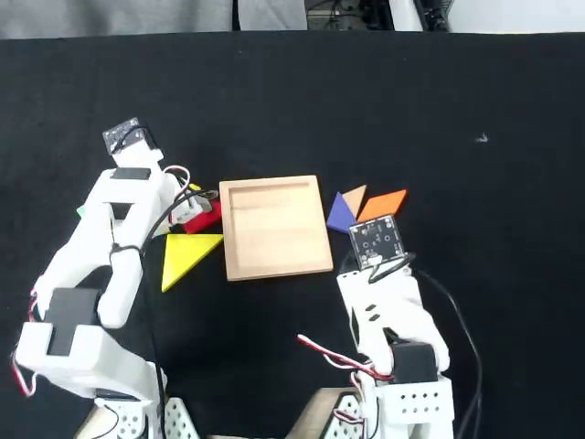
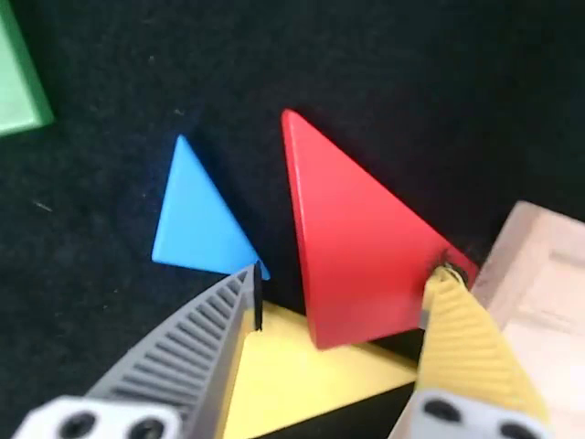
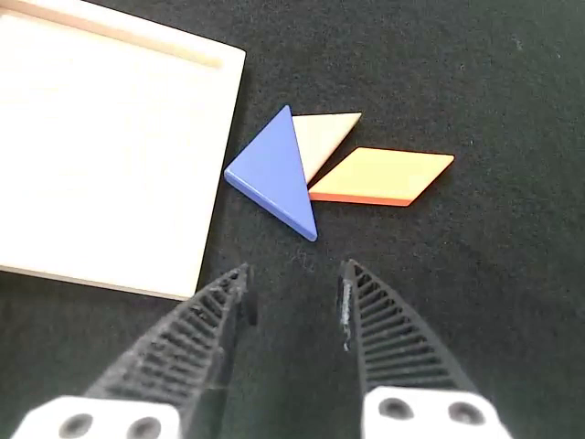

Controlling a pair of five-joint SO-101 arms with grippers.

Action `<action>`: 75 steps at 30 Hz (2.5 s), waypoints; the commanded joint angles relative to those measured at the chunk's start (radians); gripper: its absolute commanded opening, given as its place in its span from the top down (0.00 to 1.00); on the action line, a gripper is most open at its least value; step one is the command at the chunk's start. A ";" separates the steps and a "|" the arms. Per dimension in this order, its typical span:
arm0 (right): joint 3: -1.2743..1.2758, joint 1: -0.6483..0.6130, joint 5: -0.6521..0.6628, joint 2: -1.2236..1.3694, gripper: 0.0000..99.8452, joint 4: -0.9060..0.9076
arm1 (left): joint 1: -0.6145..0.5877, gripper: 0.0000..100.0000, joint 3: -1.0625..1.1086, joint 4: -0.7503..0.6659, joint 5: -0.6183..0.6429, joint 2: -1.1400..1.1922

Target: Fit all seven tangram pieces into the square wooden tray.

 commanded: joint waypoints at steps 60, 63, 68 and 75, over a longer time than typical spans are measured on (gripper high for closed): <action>-0.002 -0.014 0.012 -0.090 0.84 0.029 | 0.053 0.90 -1.041 0.746 0.094 0.672; -0.002 -0.012 0.012 -0.090 0.84 0.029 | 0.074 0.90 -1.010 0.746 0.040 0.617; -0.002 -0.011 0.012 -0.090 0.84 0.029 | 0.097 0.91 -0.886 0.741 -0.074 0.465; -0.002 -0.011 0.012 -0.090 0.84 0.029 | 0.108 0.90 -0.659 0.624 -0.253 0.180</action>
